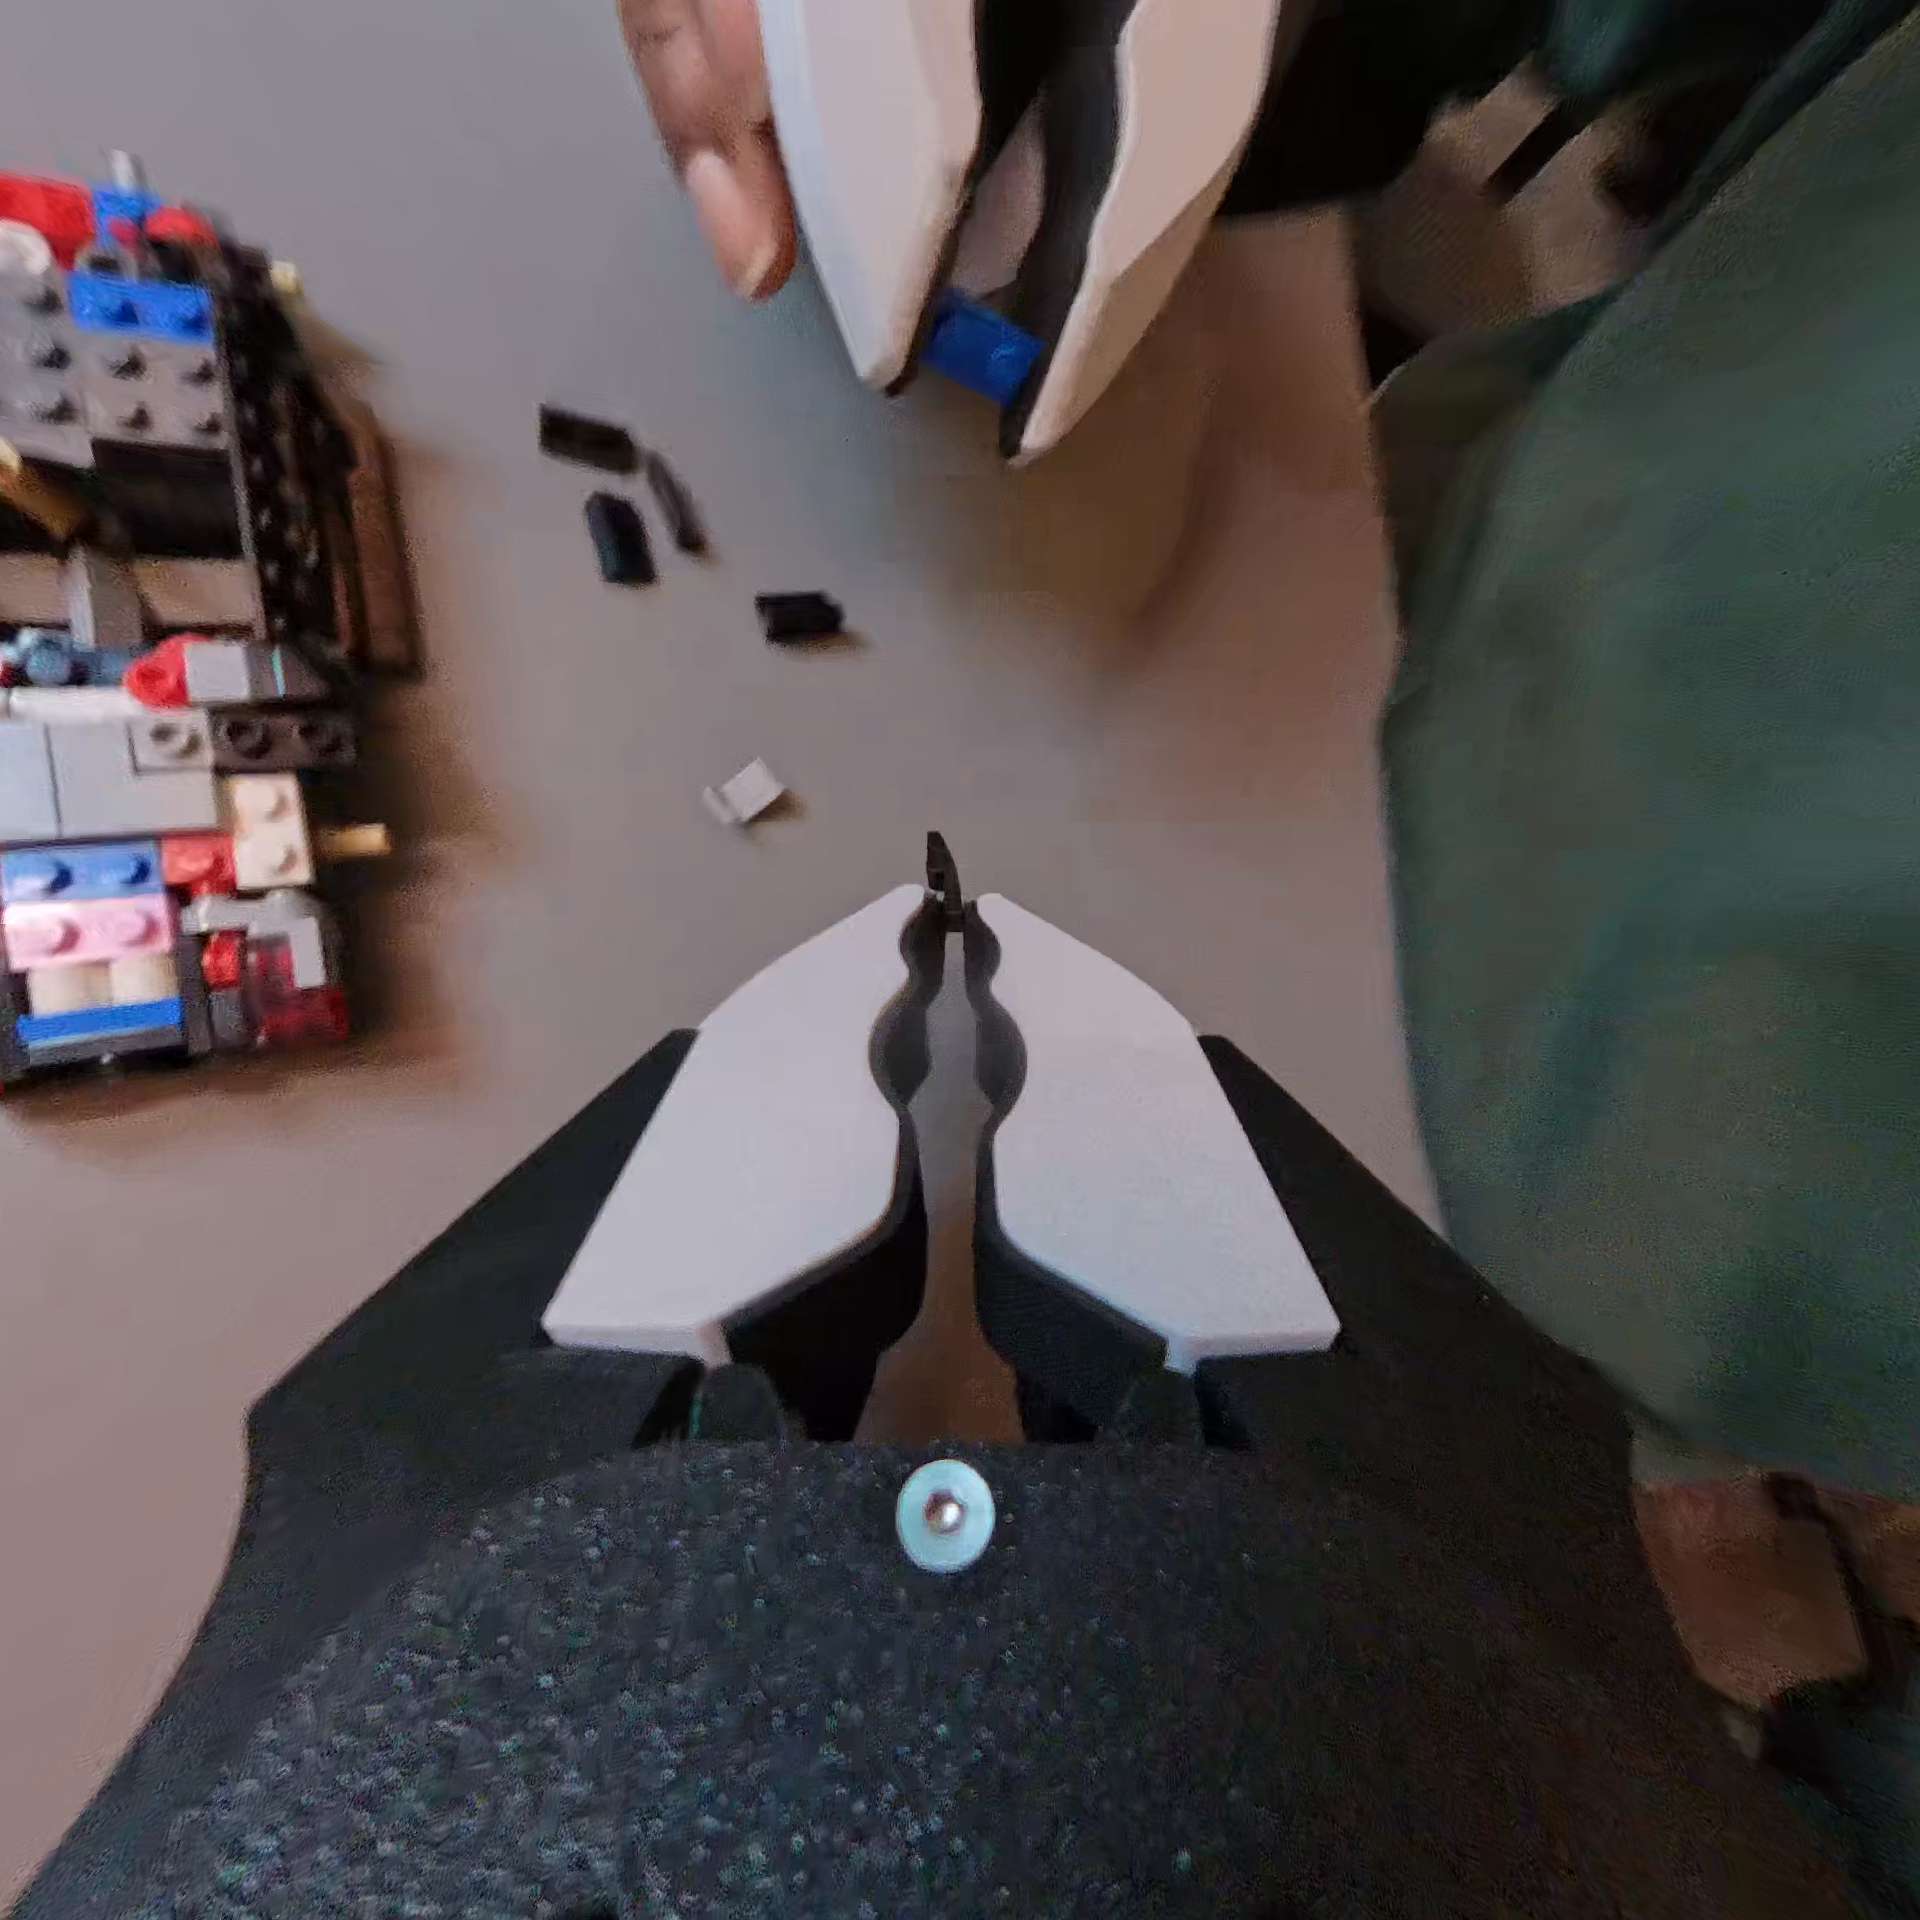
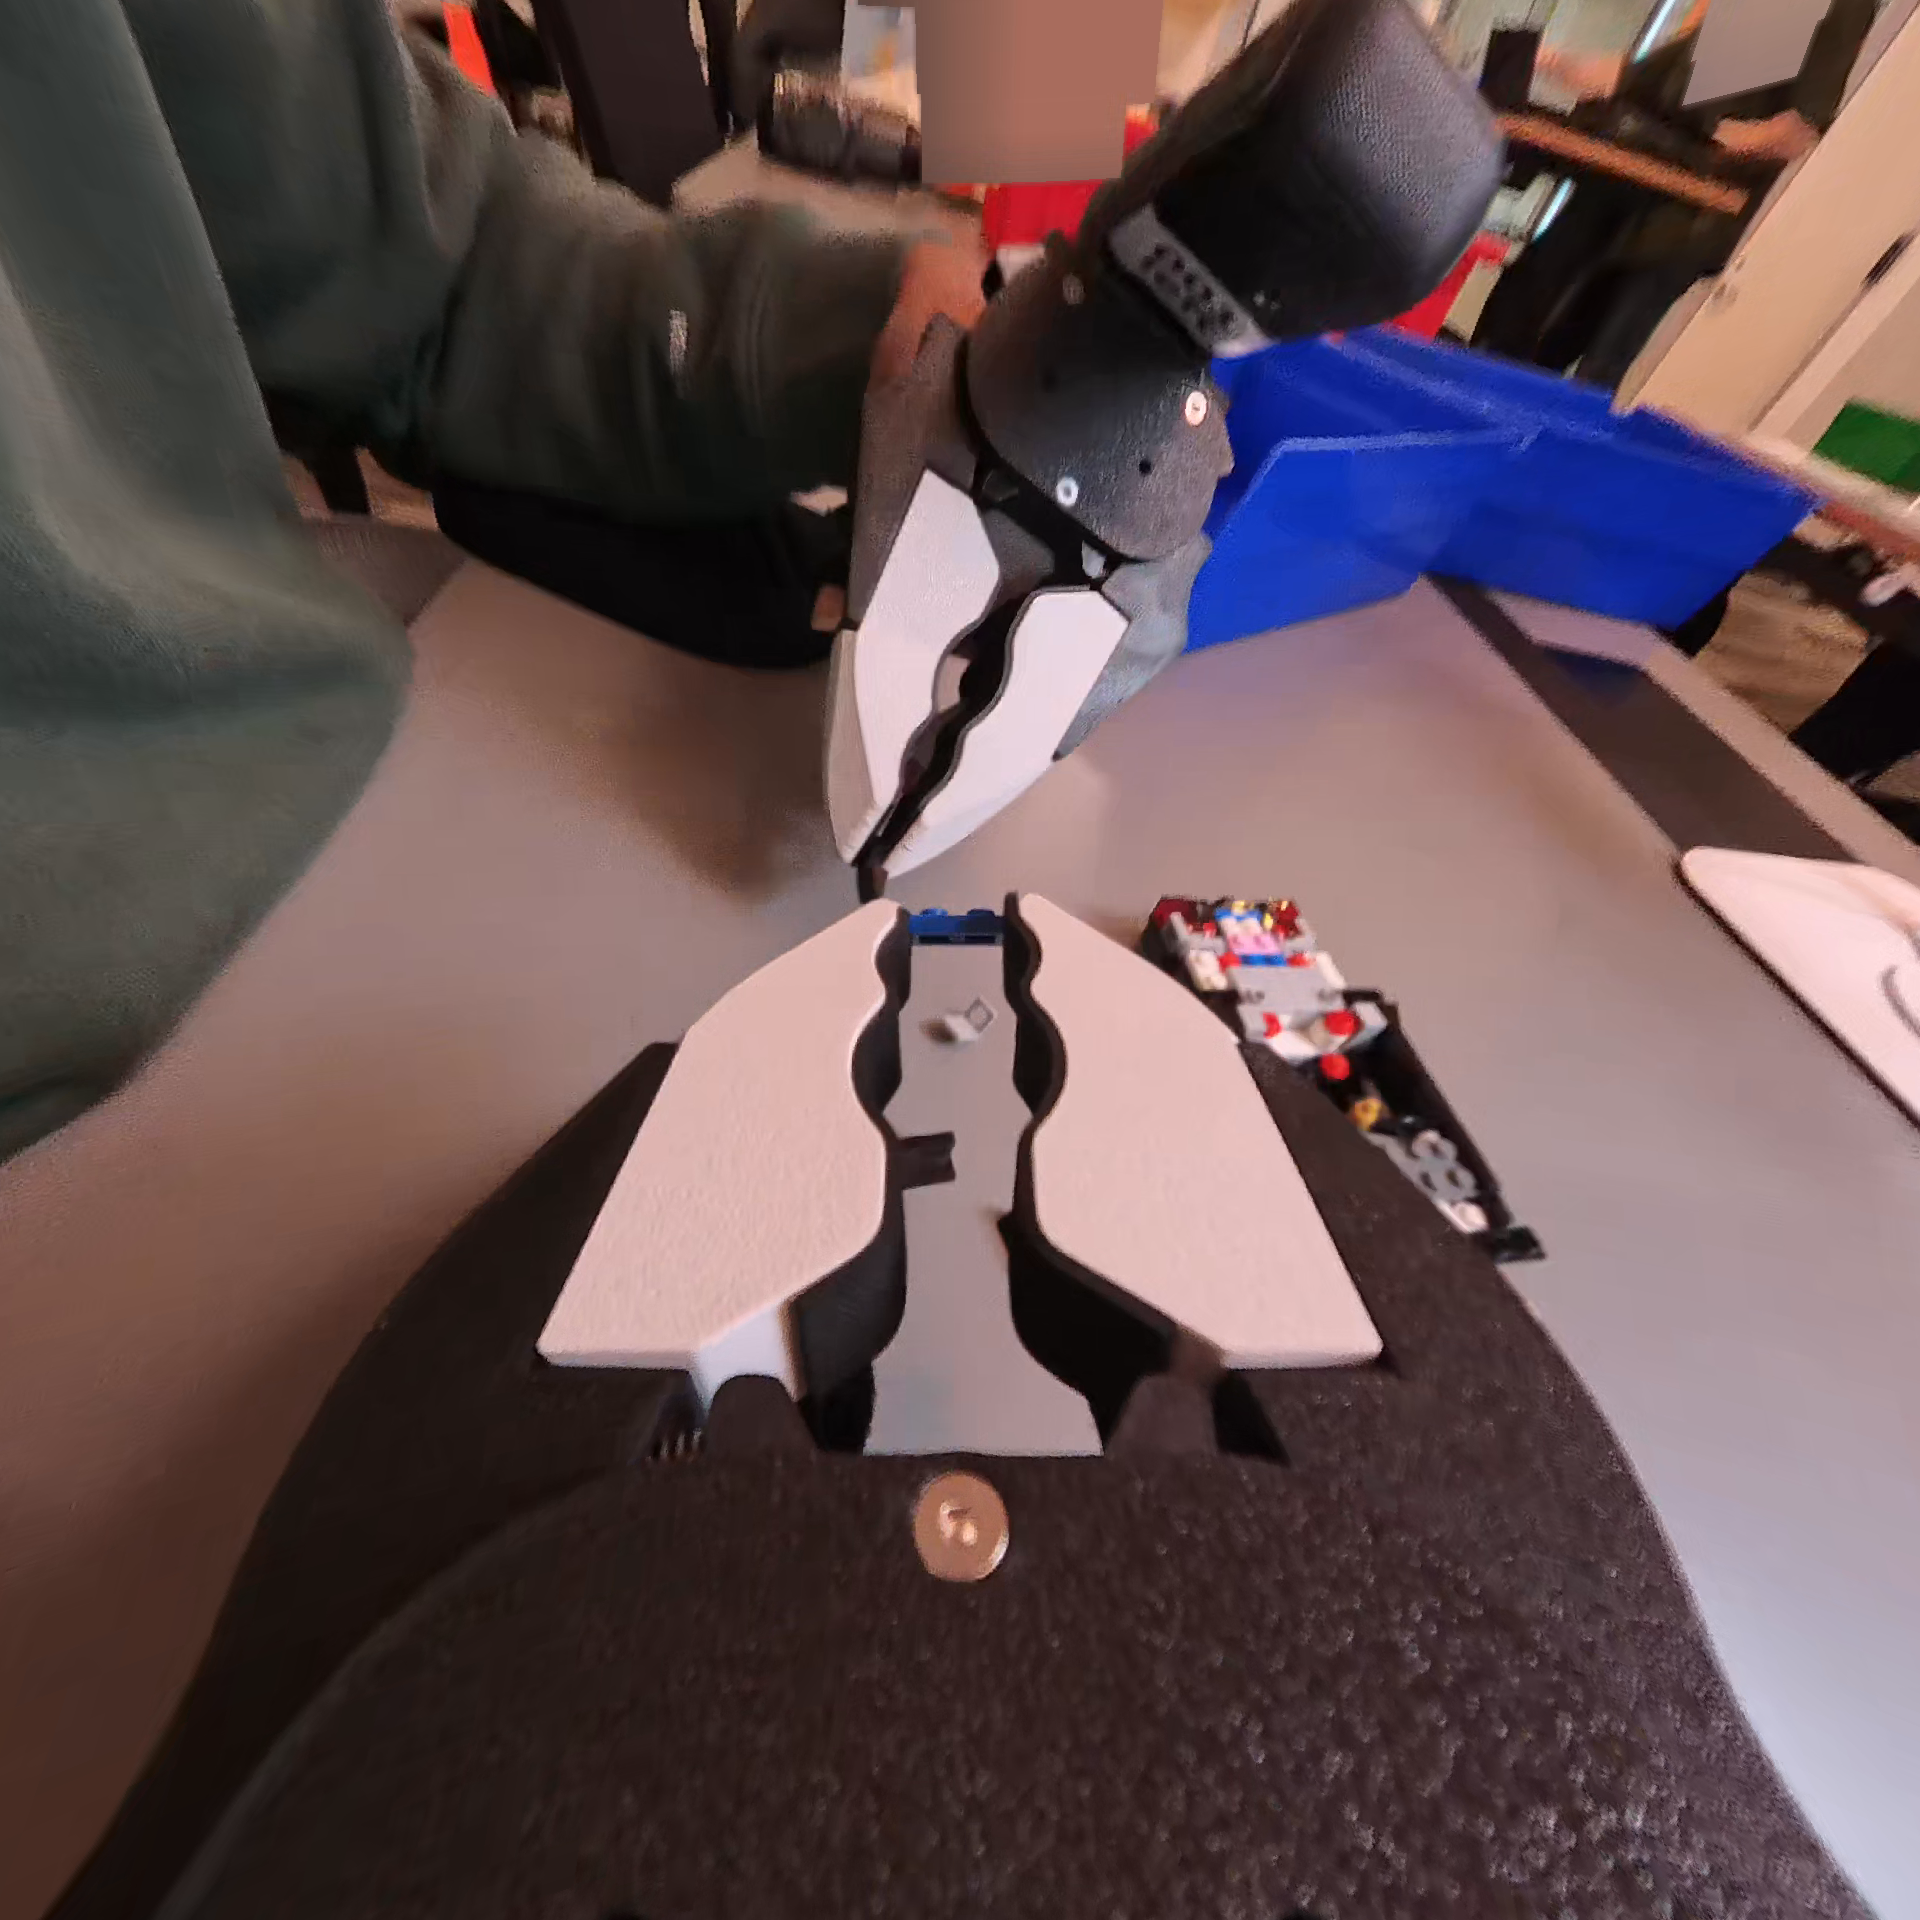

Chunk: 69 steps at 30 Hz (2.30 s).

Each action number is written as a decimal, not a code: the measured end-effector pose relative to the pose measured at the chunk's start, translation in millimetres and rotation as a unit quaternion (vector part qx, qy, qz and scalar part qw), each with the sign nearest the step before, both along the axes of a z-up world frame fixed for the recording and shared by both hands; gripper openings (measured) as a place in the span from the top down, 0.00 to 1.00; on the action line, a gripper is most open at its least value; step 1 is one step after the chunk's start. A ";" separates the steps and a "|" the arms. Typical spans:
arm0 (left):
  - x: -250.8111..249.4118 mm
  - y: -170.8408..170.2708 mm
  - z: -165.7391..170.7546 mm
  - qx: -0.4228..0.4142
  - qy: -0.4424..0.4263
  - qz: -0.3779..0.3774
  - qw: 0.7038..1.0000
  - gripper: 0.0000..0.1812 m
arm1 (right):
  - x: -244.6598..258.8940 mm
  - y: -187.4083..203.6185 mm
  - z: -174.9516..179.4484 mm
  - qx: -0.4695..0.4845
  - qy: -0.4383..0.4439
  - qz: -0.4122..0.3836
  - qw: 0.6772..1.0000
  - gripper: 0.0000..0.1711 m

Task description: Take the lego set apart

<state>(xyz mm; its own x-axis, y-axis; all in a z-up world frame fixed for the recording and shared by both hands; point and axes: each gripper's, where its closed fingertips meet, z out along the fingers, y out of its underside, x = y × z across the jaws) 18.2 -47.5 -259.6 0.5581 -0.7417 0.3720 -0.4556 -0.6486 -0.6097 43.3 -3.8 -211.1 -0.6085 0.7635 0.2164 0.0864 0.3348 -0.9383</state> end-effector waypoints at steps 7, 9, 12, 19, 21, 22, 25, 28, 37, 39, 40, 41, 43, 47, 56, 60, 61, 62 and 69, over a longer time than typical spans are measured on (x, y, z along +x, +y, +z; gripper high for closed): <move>-9.6 -1.6 -2.8 0.028 0.034 -0.011 0.999 0.79 | -6.2 6.4 -10.6 0.003 -0.026 -0.024 0.999 0.90; -5.4 11.1 10.9 0.065 -0.005 0.008 0.998 0.81 | -8.9 9.4 -5.8 0.000 -0.012 -0.036 0.999 0.90; 11.3 35.0 39.3 0.073 -0.139 0.071 0.985 0.85 | -12.0 8.6 1.3 0.026 0.027 -0.048 0.998 0.90; 34.0 47.1 70.2 -0.015 -0.367 0.109 0.924 0.93 | -10.9 1.7 19.3 0.051 0.101 -0.053 0.992 0.90; 34.0 48.5 75.4 -0.028 -0.397 0.113 0.910 0.94 | -7.6 -1.0 24.7 0.037 0.109 -0.041 0.993 0.90; 33.5 50.6 76.7 -0.028 -0.406 0.119 0.906 0.94 | -6.4 -2.5 26.2 0.036 0.112 -0.036 0.992 0.90; 37.1 47.9 77.1 -0.039 -0.414 0.112 0.903 0.95 | -5.8 -4.4 25.6 0.045 0.118 -0.034 0.991 0.90; 34.4 51.9 75.5 -0.033 -0.400 0.128 0.907 0.95 | -8.3 -0.3 24.6 0.052 0.116 -0.046 0.991 0.90; 16.4 65.8 35.8 -0.040 -0.282 0.213 0.935 0.96 | -17.4 10.1 -1.4 0.119 0.061 -0.087 0.987 0.88; 16.8 66.7 32.8 -0.043 -0.276 0.219 0.935 0.96 | -18.7 12.5 -8.9 0.140 0.048 -0.092 0.985 0.89; 16.2 67.1 30.8 -0.043 -0.269 0.223 0.936 0.96 | -19.0 13.4 -11.1 0.145 0.044 -0.094 0.984 0.89; 15.8 67.1 29.3 -0.044 -0.265 0.224 0.937 0.96 | -19.1 13.9 -12.6 0.148 0.040 -0.095 0.983 0.89; 14.2 67.8 28.5 -0.046 -0.263 0.230 0.936 0.96 | -19.7 16.2 -14.9 0.152 0.032 -0.101 0.983 0.90; 12.1 69.1 24.0 -0.044 -0.245 0.241 0.938 0.96 | -20.8 17.7 -20.6 0.166 0.020 -0.106 0.980 0.89; 10.2 70.0 21.3 -0.047 -0.235 0.252 0.937 1.00 | -23.0 26.2 -37.4 0.189 -0.029 -0.128 0.973 0.88; 9.0 69.9 19.8 -0.039 -0.220 0.252 0.942 1.00 | -23.2 24.8 -38.3 0.186 -0.032 -0.125 0.974 0.91; 5.2 71.1 19.6 -0.032 -0.213 0.257 0.942 1.00 | -22.8 26.9 -38.9 0.189 -0.034 -0.127 0.973 0.91; -0.2 72.8 18.9 -0.022 -0.201 0.263 0.943 1.00 | -21.8 30.0 -38.4 0.190 -0.035 -0.129 0.973 0.91; -57.1 85.6 25.1 0.124 -0.047 0.291 0.947 0.93 | 9.2 50.8 -29.0 0.111 -0.113 -0.085 0.984 0.90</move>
<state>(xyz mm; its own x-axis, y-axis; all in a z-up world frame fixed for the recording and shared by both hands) -38.9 38.1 -234.5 0.8728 -0.3896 0.2938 -0.0015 -0.6042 -0.7968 52.4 47.0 -240.1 -0.5282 0.8077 0.2619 0.3575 0.4913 -0.7942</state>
